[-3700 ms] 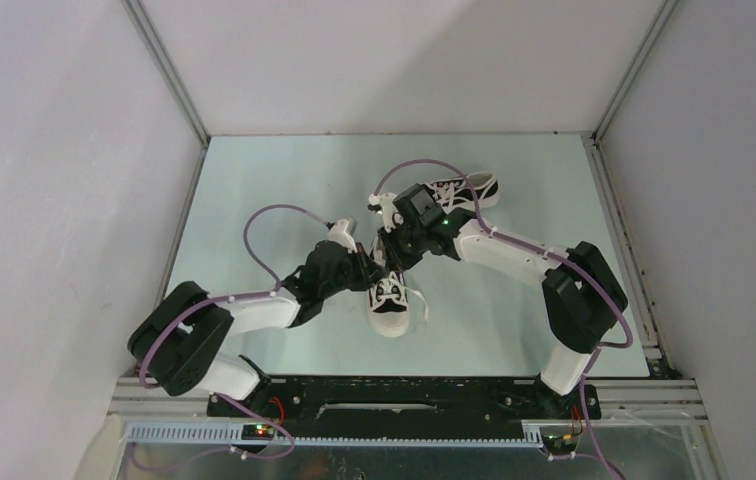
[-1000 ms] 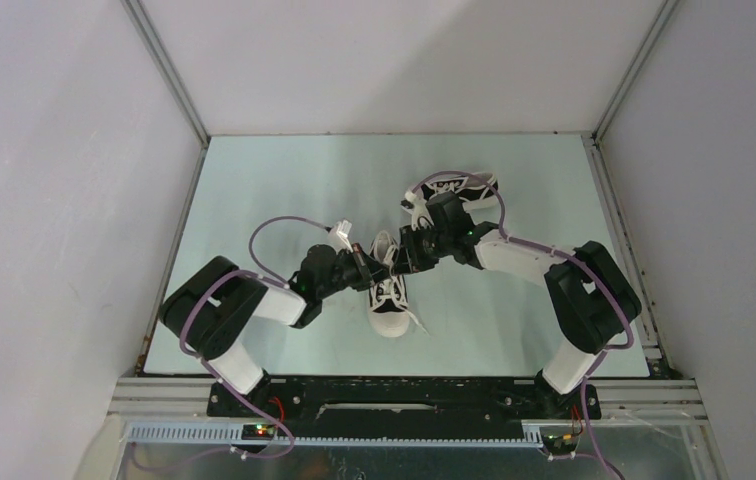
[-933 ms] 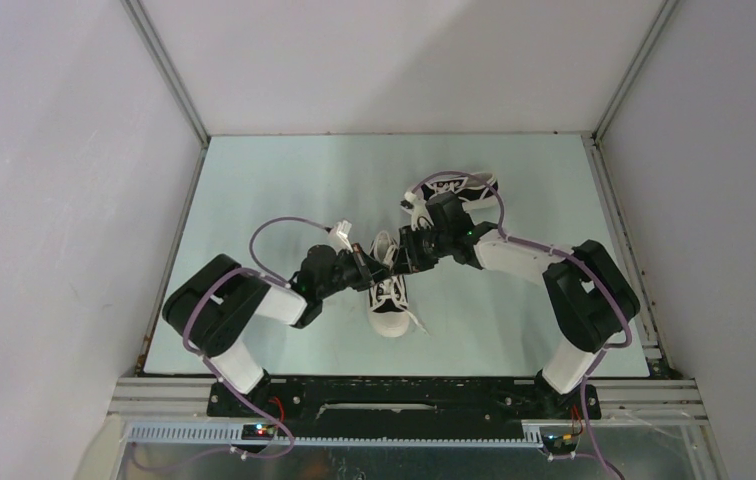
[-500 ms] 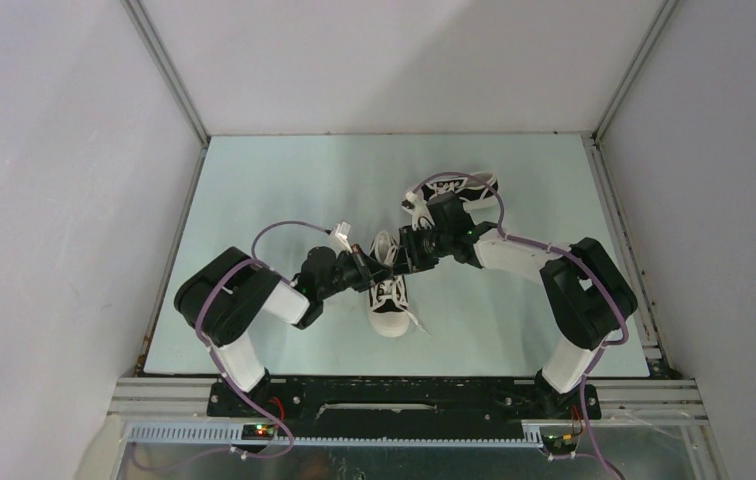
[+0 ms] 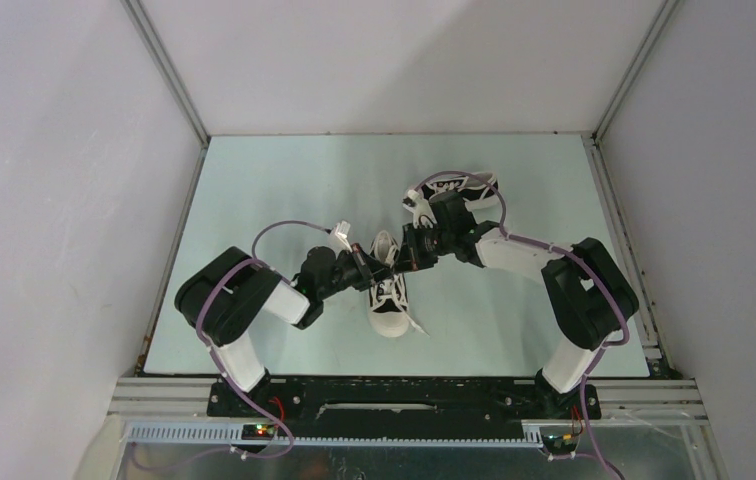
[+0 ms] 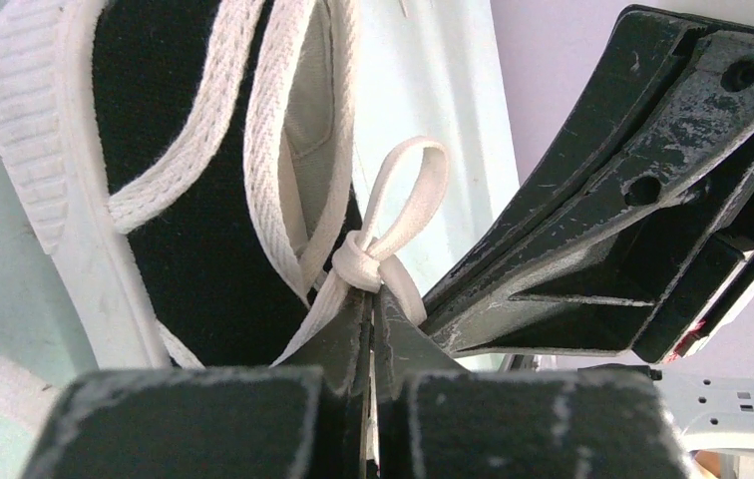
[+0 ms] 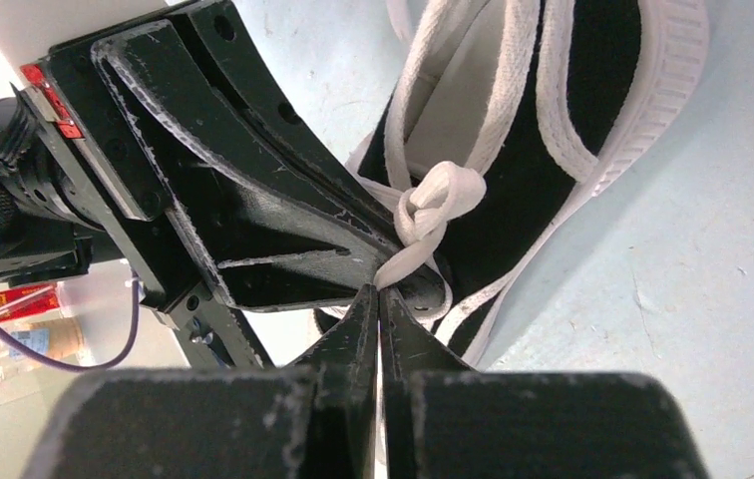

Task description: Tie the shoes

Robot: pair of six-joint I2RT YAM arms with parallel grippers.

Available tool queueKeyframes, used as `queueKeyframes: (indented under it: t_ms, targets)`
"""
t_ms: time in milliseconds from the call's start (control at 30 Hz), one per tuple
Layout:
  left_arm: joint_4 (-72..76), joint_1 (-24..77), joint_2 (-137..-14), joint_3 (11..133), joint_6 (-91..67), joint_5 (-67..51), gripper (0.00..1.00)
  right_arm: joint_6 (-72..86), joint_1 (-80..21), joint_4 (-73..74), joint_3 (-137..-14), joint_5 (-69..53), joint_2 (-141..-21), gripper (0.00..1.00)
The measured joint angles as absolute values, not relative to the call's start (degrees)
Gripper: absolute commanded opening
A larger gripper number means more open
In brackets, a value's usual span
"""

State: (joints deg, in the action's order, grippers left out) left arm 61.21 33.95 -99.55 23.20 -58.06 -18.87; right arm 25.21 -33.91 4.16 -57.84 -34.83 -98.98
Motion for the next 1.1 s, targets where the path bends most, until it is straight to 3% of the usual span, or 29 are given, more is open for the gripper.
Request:
queueKeyframes:
  t_ms: [433, 833, 967, 1100]
  targets:
    - [63.42, 33.45, -100.57, 23.2, -58.96, -19.75, 0.0, 28.53, -34.39, 0.58, -57.84, -37.58, -98.56, 0.0]
    - [78.32, 32.91, -108.99, 22.7, -69.23, -21.98, 0.0, 30.48, -34.76, -1.43, -57.84, -37.78, -98.59, 0.0]
    - [82.98, 32.8, -112.07, 22.39, -72.84, -22.31, 0.0, 30.48, -34.79, -1.17, -57.84, -37.58, -98.59, 0.09]
    - [84.73, 32.73, -113.16, 22.24, -74.24, -22.31, 0.0, 29.98, -34.74, 0.58, -57.84, -36.42, -98.59, 0.1]
